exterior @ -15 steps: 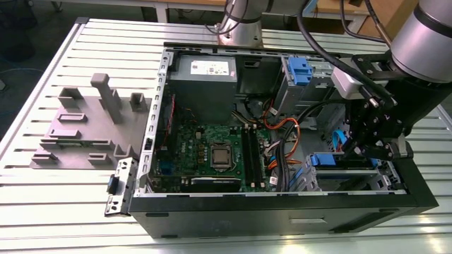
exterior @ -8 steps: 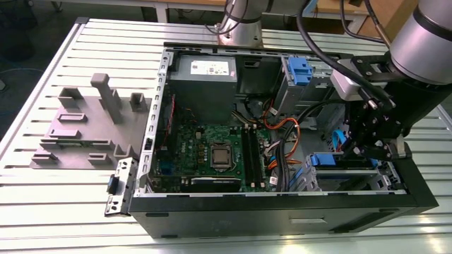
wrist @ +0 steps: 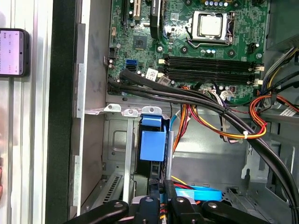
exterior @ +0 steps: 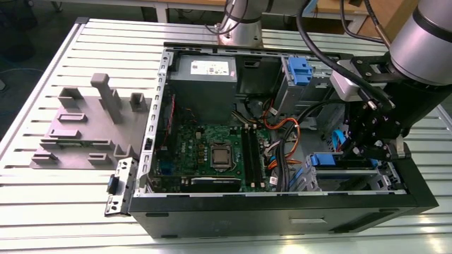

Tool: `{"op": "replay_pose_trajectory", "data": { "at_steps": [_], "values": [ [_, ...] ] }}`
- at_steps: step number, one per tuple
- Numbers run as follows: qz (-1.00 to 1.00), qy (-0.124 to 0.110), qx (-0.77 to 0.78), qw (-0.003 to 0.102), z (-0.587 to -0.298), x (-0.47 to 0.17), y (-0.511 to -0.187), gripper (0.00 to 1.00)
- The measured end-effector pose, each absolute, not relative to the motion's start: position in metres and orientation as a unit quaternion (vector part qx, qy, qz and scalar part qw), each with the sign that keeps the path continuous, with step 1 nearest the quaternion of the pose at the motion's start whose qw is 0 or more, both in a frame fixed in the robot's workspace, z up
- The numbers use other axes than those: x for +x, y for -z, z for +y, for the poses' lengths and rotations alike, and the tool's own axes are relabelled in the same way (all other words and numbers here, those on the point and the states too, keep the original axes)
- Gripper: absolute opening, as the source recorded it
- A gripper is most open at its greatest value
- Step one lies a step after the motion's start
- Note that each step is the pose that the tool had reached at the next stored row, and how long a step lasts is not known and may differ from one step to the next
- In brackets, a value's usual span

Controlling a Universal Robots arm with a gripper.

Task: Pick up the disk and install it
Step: 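Insert the second disk wire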

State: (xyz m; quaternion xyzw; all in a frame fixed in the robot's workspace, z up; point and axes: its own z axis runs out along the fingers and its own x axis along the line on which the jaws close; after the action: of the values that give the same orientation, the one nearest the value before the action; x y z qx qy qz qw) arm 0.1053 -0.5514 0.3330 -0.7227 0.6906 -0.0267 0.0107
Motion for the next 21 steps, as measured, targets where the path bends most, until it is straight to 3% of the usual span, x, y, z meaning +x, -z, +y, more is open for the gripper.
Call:
{"op": "replay_pose_trajectory", "data": {
  "at_steps": [21],
  "values": [
    [0.691,0.026,-0.722,0.011,-0.5524,0.1053,-0.3357,0.16]
  ]
}}
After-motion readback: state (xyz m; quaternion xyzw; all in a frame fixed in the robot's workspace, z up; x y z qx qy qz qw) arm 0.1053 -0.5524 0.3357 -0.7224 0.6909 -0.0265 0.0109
